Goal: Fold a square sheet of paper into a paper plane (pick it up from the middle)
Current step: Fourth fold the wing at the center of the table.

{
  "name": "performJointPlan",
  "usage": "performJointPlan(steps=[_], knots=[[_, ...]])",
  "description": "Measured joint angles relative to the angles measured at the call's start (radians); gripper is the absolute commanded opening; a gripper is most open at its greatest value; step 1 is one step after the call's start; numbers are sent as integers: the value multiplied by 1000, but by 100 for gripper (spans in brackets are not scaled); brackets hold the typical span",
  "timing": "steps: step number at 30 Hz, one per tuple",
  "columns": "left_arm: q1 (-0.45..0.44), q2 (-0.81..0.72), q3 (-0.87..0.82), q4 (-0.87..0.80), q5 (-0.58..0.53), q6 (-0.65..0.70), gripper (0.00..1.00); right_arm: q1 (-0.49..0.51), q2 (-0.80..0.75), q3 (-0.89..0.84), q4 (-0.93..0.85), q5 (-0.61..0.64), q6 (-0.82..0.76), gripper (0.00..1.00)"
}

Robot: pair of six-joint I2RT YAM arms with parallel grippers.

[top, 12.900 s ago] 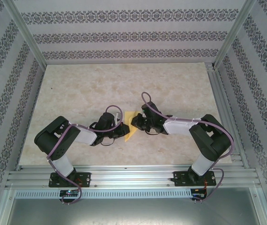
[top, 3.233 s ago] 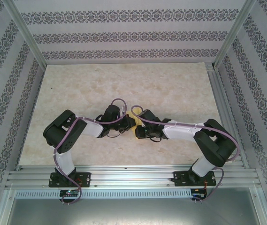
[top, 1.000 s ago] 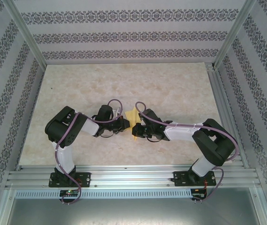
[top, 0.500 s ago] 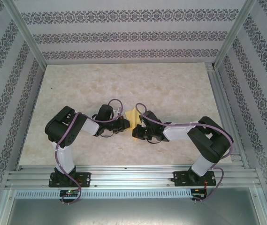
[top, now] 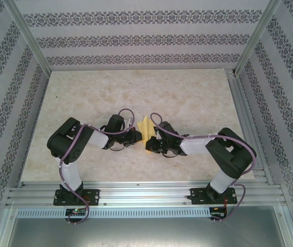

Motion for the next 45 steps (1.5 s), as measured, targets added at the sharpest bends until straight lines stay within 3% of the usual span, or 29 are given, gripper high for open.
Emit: performJointPlan(steps=[10, 20, 37, 45], knots=[[0, 2, 29, -61, 5, 19, 2, 0, 11, -10, 31, -11, 21, 10], [0, 2, 53, -118, 10, 48, 2, -13, -85, -11, 15, -18, 21, 5], [0, 5, 78, -171, 14, 63, 1, -17, 60, -18, 125, -93, 72, 4], [1, 5, 79, -174, 16, 62, 1, -5, -40, -18, 25, -73, 62, 4]])
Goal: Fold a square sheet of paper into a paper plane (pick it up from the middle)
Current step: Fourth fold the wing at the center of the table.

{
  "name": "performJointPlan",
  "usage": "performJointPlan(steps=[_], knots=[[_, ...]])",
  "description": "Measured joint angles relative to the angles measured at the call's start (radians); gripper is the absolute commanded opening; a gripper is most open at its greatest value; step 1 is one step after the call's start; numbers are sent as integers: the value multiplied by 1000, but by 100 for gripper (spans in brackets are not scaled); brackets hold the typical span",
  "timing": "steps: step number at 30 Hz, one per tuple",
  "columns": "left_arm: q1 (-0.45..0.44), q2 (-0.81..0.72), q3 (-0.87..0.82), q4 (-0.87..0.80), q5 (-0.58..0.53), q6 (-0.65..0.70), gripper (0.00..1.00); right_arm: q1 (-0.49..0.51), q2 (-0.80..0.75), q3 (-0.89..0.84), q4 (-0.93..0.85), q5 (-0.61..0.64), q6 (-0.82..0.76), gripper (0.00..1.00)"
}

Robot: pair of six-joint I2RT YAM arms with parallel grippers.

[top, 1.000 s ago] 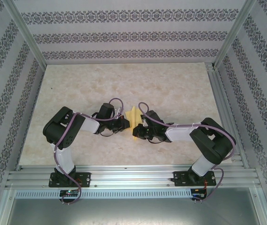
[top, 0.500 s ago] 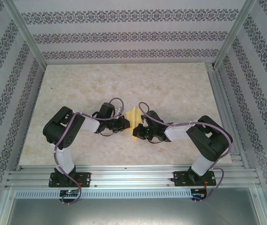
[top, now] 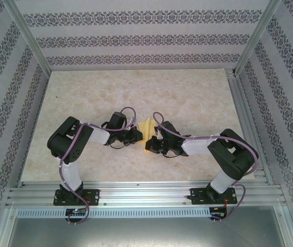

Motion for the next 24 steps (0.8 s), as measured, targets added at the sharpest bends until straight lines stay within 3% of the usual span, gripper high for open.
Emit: performJointPlan(steps=[15, 24], knots=[[0, 0, 0, -1, 0, 0, 1, 30, 76, 28, -19, 1, -1, 3], [0, 0, 0, -2, 0, 0, 1, 2, -24, 42, -126, 42, -48, 4]])
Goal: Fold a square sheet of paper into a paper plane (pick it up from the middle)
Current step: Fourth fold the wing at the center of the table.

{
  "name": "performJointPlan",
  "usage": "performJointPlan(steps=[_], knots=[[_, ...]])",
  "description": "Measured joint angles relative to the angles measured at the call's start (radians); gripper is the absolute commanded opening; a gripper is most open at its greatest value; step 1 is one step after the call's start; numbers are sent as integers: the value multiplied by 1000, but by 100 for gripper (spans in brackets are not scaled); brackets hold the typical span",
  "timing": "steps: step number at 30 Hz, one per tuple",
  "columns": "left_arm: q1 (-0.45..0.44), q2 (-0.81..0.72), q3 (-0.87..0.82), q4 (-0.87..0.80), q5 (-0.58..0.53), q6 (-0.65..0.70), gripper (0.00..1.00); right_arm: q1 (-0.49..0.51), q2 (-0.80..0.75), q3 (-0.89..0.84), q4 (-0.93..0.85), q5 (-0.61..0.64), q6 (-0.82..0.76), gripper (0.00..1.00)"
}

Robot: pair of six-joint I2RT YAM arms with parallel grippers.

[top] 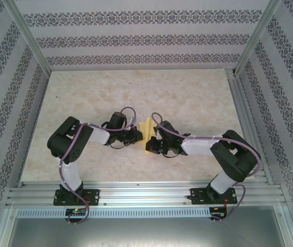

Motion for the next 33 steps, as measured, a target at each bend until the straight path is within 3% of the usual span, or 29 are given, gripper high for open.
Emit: performJointPlan(steps=[8, 22, 33], knots=[[0, 0, 5, -11, 0, 0, 0, -76, 3, 61, 28, 14, -28, 4], [0, 0, 12, -28, -1, 0, 0, -89, 179, 99, 91, -12, -28, 4], [0, 0, 13, -30, -2, 0, 0, -105, 146, 119, 58, -17, -40, 4]])
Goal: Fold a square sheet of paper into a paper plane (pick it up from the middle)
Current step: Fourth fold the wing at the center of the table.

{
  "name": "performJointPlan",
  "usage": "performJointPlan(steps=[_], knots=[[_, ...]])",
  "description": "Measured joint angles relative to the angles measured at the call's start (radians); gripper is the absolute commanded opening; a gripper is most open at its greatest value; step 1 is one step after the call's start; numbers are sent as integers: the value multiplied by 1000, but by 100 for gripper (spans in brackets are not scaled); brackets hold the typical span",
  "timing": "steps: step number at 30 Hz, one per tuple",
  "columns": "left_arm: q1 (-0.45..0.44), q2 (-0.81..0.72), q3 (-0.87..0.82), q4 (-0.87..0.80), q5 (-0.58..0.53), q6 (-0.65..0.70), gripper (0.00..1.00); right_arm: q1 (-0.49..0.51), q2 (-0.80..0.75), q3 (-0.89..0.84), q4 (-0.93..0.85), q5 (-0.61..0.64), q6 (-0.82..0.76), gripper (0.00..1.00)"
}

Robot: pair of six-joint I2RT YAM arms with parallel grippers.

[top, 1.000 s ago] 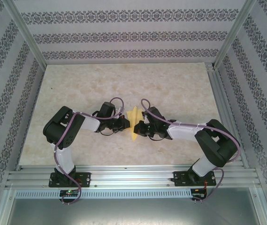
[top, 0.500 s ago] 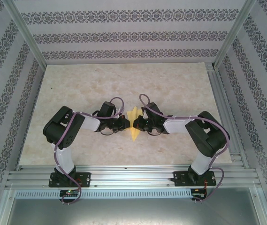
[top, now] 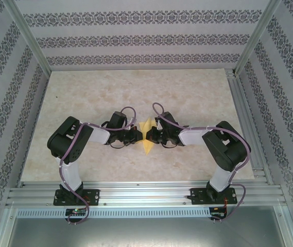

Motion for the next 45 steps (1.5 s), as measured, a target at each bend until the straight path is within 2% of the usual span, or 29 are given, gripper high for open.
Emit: performJointPlan(steps=[7, 18, 34, 41, 45], knots=[[0, 0, 0, -1, -2, 0, 0, -43, -10, 66, -8, -10, -25, 3], [0, -1, 4, -12, -4, 0, 0, -62, 134, 104, 3, -33, -38, 3], [0, -1, 9, -22, -6, 0, 0, -114, 106, 225, -57, -51, -63, 3], [-1, -1, 9, -23, -6, 0, 0, -115, 212, 244, -59, -41, -63, 3], [-1, -1, 10, -23, -6, 0, 0, -126, 223, 245, -56, -30, -64, 3]])
